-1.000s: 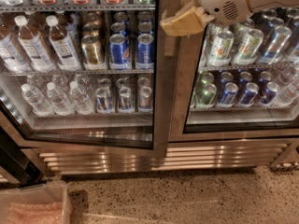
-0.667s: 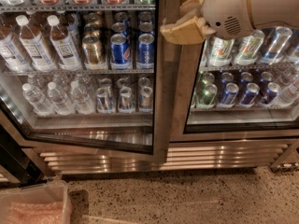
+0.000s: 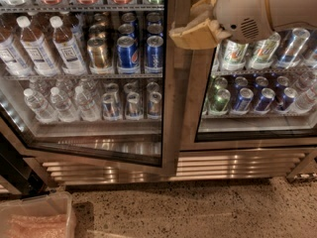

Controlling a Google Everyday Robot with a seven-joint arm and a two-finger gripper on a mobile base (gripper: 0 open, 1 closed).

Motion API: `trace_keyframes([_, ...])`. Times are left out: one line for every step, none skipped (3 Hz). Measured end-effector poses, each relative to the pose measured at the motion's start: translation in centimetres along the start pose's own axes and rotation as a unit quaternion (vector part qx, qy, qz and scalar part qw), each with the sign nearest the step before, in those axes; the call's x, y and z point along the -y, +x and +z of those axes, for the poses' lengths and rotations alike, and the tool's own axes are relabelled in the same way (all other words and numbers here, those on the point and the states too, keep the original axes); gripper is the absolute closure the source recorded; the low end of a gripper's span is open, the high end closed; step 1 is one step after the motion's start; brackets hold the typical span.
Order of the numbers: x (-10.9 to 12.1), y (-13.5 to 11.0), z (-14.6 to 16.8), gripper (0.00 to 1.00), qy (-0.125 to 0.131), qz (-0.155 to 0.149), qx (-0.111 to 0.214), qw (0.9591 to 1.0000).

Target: Open left fridge door

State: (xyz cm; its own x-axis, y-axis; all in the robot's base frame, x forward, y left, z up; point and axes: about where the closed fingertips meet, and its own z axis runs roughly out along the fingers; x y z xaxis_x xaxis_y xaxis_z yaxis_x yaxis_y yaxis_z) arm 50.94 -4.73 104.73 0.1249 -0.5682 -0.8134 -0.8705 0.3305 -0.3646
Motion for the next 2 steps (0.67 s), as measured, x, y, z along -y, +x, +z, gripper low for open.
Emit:
trace_keyframes([-1.7, -0.47, -0.66, 1.0, -0.015, -0.006, 0.002, 0.9999])
trace_keyframes([-1.99, -0.53, -0.79, 1.0, -0.015, -0.006, 0.002, 0.9999])
